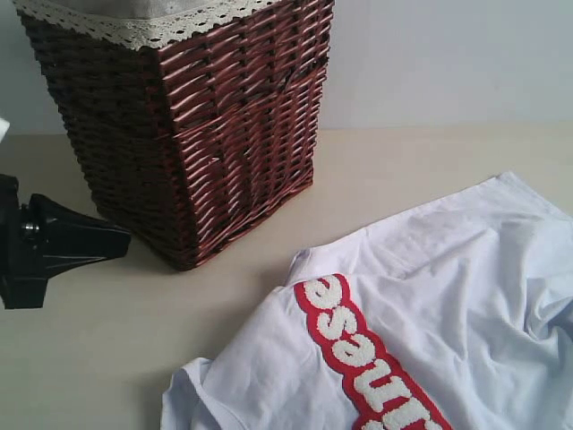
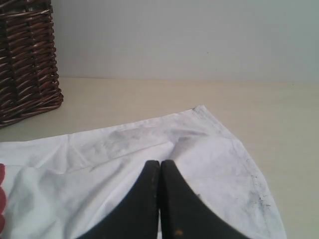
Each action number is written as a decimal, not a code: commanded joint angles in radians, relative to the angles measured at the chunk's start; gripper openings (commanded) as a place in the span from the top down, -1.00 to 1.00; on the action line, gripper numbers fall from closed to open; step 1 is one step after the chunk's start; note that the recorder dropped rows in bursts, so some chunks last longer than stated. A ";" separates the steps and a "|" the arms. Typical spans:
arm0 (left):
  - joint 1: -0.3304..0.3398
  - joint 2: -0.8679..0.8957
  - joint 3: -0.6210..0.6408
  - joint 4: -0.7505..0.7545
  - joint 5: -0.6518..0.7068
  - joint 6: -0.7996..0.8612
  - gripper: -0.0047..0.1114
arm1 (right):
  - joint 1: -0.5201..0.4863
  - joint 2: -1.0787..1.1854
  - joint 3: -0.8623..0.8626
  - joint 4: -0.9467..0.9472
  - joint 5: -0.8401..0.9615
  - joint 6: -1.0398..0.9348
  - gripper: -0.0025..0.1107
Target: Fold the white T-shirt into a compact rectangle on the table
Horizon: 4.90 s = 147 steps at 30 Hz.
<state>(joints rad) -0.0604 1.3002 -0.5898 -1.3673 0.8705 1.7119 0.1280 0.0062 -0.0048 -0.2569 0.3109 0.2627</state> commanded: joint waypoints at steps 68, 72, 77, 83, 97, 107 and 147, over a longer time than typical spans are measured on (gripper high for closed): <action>0.085 0.406 -0.504 -0.377 -0.533 0.248 0.92 | -0.003 -0.006 0.005 -0.003 -0.005 0.002 0.96; 0.060 0.416 -0.504 -0.377 -0.512 0.237 0.92 | -0.003 -0.006 0.005 -0.003 -0.005 0.002 0.96; 0.062 0.397 -0.504 -0.377 -0.542 0.239 0.92 | -0.003 -0.006 0.005 -0.003 -0.005 0.002 0.96; 0.062 0.255 -0.492 -0.247 -0.394 0.127 0.92 | -0.003 -0.006 0.005 -0.003 -0.005 0.002 0.96; 0.038 0.354 -0.208 0.213 0.239 0.086 0.91 | -0.003 -0.006 0.005 -0.003 -0.005 0.002 0.96; 0.028 0.525 -0.204 0.126 0.207 0.191 0.18 | -0.003 -0.006 0.005 -0.003 -0.005 0.002 0.96; -0.186 0.593 -0.204 0.146 0.200 0.314 0.92 | -0.003 -0.006 0.005 -0.003 -0.005 0.002 0.96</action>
<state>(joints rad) -0.2422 1.9401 -0.7965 -1.2104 1.0092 1.9508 0.1280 0.0062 -0.0048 -0.2569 0.3109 0.2644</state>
